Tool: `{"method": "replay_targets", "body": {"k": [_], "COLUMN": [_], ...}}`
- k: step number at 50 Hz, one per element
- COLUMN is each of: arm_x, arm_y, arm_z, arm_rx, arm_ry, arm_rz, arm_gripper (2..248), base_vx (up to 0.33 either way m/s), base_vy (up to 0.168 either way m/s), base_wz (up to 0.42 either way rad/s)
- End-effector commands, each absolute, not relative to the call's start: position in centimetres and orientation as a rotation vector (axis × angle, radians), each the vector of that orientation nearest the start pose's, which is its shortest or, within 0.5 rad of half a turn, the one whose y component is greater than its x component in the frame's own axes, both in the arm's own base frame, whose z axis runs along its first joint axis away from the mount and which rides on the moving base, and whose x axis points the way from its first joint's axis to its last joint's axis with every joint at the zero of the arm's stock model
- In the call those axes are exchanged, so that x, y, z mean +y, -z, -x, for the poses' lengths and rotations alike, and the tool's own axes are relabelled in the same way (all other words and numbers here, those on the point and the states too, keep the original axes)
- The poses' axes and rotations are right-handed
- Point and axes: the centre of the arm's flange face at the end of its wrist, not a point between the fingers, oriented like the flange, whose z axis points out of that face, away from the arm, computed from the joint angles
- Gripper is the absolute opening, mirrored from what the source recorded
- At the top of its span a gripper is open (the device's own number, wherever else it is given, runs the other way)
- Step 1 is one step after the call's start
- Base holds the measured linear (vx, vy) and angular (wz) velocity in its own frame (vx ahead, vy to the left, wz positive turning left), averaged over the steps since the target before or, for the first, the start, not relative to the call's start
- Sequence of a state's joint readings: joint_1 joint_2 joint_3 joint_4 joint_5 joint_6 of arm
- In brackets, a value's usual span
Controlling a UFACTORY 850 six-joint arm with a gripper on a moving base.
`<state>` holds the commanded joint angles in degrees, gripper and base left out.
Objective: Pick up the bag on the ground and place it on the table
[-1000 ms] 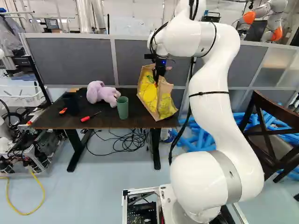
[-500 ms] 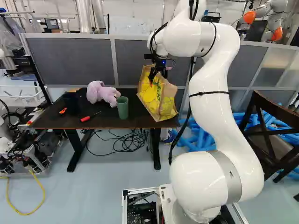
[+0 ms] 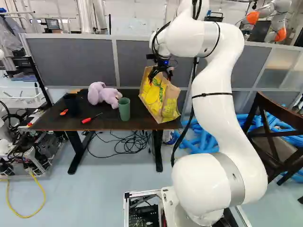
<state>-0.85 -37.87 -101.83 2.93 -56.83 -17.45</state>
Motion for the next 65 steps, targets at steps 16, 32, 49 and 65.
{"method": "replay_targets", "body": {"k": [16,32,49,65], "arm_x": [-0.6,-0.6,-0.5,-0.5], "arm_y": [-55.4,-57.8,-60.4,-62.8], "arm_z": [-68.9,-67.6,-65.9,-64.5], "arm_rx": [-0.412,-0.415,-0.419,-0.422], "arm_ry": [0.212,0.167,0.104,0.070], "arm_rz": [3.083,3.080,3.074,3.070], "arm_gripper": [247,247,247,247], "base_vx": [0.000,0.000,0.000,0.000], "base_vy": [0.000,0.000,0.000,0.000], "base_wz": [0.000,0.000,0.000,0.000]}}
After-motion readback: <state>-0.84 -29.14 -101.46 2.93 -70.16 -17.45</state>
